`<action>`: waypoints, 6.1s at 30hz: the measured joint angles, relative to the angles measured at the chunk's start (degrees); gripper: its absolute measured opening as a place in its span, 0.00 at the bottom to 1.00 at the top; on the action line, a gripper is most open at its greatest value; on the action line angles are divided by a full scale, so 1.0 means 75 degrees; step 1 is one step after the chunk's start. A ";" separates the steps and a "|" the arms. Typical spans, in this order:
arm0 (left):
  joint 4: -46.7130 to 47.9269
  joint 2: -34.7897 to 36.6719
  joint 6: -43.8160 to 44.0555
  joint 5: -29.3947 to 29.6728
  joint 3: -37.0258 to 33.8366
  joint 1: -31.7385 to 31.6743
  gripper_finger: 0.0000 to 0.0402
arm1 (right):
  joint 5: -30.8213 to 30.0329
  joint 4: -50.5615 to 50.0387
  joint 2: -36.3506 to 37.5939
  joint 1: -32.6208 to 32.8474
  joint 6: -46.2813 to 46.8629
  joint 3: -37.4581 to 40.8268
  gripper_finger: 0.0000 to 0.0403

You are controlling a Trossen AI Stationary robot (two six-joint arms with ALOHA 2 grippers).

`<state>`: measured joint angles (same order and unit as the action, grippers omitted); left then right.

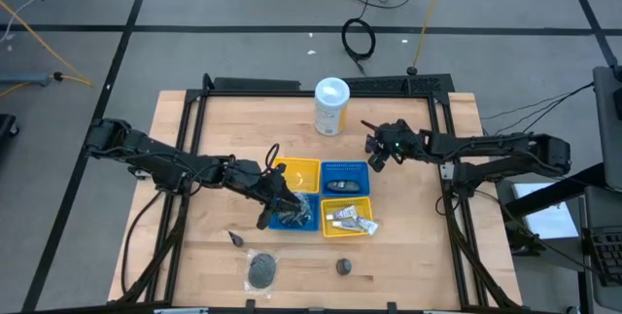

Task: Pick & Place Travel size toiletries
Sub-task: Put the blue shave cream into the top yellow bin

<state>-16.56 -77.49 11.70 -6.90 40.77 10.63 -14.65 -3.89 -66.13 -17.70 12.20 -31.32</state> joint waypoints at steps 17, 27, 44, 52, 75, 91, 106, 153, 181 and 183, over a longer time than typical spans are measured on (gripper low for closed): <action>0.0000 -0.0001 -0.0141 0.0003 0.0000 0.0000 0.22 | -0.0010 0.0027 0.0000 -0.0037 -0.0114 0.0021 0.01; 0.0000 -0.0003 -0.0091 0.1403 0.0000 0.0000 0.22 | 0.0366 0.0840 0.0379 -0.0005 -0.0143 -0.0133 0.00; -0.0686 -0.0023 -0.0233 0.2326 0.0000 0.0003 0.22 | 0.0765 0.3661 0.1081 0.2553 -0.0187 -0.0183 0.00; -0.0694 -0.0026 -0.0697 0.2346 0.0000 0.0092 0.22 | 0.0103 0.4081 0.1072 0.3631 -0.0413 -0.0183 0.00; -0.0825 -0.0026 -0.0692 0.2868 0.0000 0.0000 0.56 | -0.0016 0.5981 -0.0052 0.4486 -0.0929 -0.0188 0.00; -0.3211 -0.1206 -0.0705 0.2261 0.0003 -0.0015 0.61 | -0.0022 0.6089 -0.0052 0.4533 -0.1118 -0.0188 0.00; -0.4445 -0.2682 -0.0351 0.1437 0.0831 -0.0236 0.61 | -0.0037 0.6005 -0.0052 0.4530 -0.1121 -0.0186 0.00; -0.1266 -0.2138 -0.0464 0.1533 0.1320 -0.0373 0.26 | -0.0045 0.5652 0.0041 0.4521 -0.1209 -0.0180 0.32; 0.5765 -0.0082 0.0238 0.3258 0.1185 -0.0481 0.26 | -0.0030 0.5518 0.0122 0.4527 -0.1118 -0.0180 0.35; 0.5727 -0.0082 0.0088 0.3271 0.1178 -0.0549 0.26 | -0.0030 0.5514 0.0122 0.4527 -0.1118 -0.0180 0.35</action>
<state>26.40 -78.11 12.37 17.64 49.61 6.52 -14.87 37.47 -65.21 16.25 3.81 -32.67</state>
